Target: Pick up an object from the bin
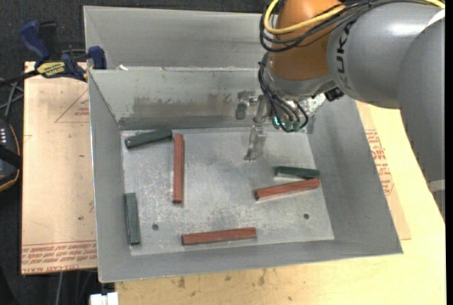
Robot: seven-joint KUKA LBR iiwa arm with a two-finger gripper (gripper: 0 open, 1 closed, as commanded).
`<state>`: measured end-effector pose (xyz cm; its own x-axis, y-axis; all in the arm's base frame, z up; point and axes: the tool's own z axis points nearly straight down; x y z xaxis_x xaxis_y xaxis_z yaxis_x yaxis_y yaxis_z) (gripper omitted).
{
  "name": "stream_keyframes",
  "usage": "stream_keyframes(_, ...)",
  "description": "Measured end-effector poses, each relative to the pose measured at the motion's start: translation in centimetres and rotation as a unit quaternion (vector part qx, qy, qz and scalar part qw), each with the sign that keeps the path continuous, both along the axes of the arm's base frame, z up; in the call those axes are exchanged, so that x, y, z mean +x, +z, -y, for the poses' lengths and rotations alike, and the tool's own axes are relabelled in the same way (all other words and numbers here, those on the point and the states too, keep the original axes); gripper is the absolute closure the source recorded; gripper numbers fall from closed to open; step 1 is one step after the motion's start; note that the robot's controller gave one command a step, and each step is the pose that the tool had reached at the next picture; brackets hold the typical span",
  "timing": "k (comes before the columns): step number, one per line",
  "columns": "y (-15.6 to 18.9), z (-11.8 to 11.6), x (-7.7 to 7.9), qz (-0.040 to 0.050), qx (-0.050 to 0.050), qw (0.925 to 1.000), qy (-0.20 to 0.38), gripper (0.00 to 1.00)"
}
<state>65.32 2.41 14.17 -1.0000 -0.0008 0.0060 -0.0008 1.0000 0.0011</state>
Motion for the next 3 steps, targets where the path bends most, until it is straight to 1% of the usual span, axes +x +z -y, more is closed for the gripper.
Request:
stream_keyframes(1, 0.5, 0.0, 0.2, 0.0041, 0.000, 1.0000, 0.000, 0.00)
stream_keyframes(2, -0.5, 3.7, -2.0, 0.0041, 0.000, 0.9997, 0.026, 0.00)
stream_keyframes(3, -0.1, 6.9, -1.5, 0.0046, 0.000, 0.9987, 0.050, 0.00)
